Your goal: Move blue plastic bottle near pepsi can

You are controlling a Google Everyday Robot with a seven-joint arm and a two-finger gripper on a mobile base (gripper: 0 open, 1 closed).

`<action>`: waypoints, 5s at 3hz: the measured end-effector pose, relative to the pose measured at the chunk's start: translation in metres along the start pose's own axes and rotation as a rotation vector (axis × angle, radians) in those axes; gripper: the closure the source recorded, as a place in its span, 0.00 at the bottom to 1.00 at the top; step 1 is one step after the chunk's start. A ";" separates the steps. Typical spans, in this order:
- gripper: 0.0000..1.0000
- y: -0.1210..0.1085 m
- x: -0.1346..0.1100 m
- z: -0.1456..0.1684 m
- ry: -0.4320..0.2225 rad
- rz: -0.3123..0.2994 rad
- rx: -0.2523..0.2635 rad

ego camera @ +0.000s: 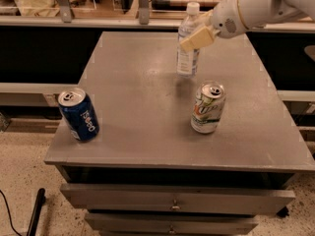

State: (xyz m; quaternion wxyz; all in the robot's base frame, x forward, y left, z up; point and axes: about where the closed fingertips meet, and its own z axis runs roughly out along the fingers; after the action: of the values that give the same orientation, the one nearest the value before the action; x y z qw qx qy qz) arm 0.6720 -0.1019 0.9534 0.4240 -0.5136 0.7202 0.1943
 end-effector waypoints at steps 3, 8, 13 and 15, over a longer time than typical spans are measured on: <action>1.00 0.065 -0.090 0.044 -0.138 -0.071 -0.185; 1.00 0.214 -0.115 0.097 -0.200 -0.363 -0.624; 0.00 0.231 -0.113 0.105 -0.196 -0.404 -0.689; 0.00 0.217 -0.105 0.062 -0.207 -0.409 -0.581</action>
Offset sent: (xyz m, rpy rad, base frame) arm -0.0262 0.1117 0.0496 0.1498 -0.0072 0.2026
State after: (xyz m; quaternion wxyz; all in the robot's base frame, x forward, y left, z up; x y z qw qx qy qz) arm 0.5134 0.0893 0.9700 0.3613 -0.7236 0.4706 0.3528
